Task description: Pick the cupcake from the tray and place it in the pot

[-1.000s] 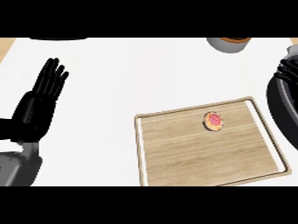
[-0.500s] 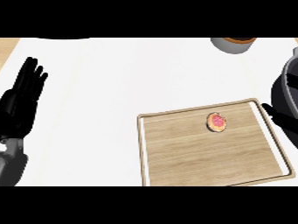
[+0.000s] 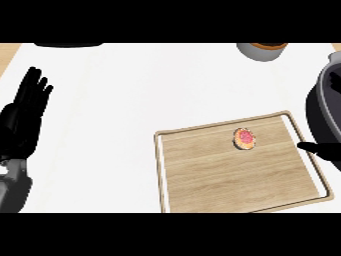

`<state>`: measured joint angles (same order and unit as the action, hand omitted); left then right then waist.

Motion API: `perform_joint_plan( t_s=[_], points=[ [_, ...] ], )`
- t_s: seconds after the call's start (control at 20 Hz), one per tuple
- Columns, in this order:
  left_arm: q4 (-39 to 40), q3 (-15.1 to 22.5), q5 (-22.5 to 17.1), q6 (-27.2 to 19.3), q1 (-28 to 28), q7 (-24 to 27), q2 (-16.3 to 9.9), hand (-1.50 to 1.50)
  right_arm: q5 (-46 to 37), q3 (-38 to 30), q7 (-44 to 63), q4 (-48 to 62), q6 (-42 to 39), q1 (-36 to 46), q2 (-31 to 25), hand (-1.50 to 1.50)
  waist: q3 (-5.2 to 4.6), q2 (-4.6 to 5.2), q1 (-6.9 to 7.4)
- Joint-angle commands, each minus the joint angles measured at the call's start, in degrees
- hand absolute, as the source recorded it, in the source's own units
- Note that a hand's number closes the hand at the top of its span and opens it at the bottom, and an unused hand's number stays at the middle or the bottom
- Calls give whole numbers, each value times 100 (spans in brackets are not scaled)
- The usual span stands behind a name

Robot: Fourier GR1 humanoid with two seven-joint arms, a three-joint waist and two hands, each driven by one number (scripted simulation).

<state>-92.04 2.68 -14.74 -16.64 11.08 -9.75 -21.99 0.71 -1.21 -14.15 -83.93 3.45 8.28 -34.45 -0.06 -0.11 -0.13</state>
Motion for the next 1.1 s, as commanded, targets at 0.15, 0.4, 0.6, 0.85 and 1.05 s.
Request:
perform_joint_plan(
  t_s=[0.15, 0.4, 0.6, 0.85, 1.05],
  points=[
    [78, 30, 89, -32, 37, 28, 95, 0, -300, 917, 2271, -866, -1302, 486, -970, -150, -22, -1, 48],
    [-84, 66, 142, 6, -76, 5, 124, 0, -612, 1580, 3354, -1119, -1915, 892, -992, -150, -5, 0, 96],
    [166, -157, 96, 111, 278, -81, 59, 0, -682, 2064, 4501, -1283, -2073, 1333, -312, -150, 0, 11, 41],
    [217, -151, 266, 263, 158, -16, 330, 0, -899, 1777, 4685, -1069, -2440, 1440, 209, -150, 5, 10, 18],
    [136, -341, 357, 458, -96, 166, 330, 0, -1325, 1875, 4810, -1174, -2484, 1282, 649, -150, 5, 10, 26]
  ],
)
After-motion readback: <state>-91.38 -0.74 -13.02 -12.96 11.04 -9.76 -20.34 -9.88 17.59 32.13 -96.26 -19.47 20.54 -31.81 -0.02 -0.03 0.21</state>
